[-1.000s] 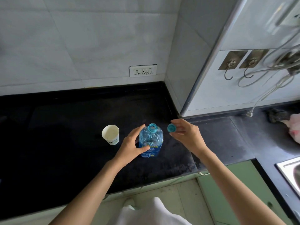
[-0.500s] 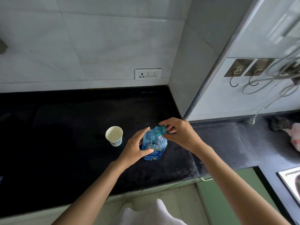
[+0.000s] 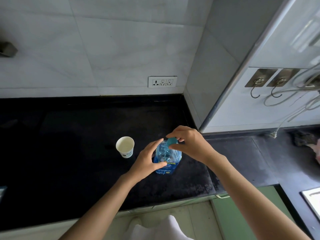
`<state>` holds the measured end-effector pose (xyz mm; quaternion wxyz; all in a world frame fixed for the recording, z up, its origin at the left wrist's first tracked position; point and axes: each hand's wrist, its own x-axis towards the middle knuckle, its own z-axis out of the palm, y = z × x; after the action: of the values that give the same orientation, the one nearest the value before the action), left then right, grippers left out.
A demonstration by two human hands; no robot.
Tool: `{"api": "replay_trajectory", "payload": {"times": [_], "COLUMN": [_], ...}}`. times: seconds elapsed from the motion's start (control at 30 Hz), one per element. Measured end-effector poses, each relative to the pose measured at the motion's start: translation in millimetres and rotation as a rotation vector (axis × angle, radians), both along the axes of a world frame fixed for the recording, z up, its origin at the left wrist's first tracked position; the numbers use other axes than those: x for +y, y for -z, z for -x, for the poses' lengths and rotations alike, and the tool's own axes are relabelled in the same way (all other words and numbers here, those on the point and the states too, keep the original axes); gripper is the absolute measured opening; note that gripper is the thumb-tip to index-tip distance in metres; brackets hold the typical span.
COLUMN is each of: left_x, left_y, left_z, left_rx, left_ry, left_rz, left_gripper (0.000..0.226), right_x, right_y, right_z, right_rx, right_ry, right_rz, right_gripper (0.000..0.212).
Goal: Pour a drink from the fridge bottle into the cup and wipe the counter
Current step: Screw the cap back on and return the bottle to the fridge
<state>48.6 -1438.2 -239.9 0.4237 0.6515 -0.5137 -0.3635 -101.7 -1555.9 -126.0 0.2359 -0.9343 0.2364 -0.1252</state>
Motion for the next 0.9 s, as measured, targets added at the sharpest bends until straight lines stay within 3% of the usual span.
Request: {"api": "replay_trajectory", "payload": {"times": [0.43, 0.57, 0.7, 0.77, 0.83, 0.9], "left_x": [0, 0, 0, 0, 1, 1], "left_y": [1, 1, -1, -2, -2, -2], "left_z": [0, 0, 0, 0, 0, 0], "left_rx": [-0.041, -0.033, -0.022, -0.015, -0.002, 0.005], "left_ry": [-0.013, 0.002, 0.009, 0.010, 0.009, 0.009], "left_rz": [-0.002, -0.003, -0.010, -0.016, -0.023, -0.035], "left_gripper": [0.085, 0.084, 0.083, 0.082, 0.082, 0.081], "right_x": [-9, -4, 3, 4, 3, 4], "right_y": [-10, -6, 10, 15, 15, 16], "right_z": [-3, -6, -8, -6, -1, 6], "right_rx": [0.161, 0.139, 0.083, 0.066, 0.011, -0.094], "right_ry": [-0.179, -0.044, 0.160, 0.168, 0.092, -0.007], "right_rz": [0.027, 0.197, 0.340, 0.207, -0.105, -0.357], "right_gripper": [0.038, 0.033, 0.054, 0.065, 0.071, 0.063]}}
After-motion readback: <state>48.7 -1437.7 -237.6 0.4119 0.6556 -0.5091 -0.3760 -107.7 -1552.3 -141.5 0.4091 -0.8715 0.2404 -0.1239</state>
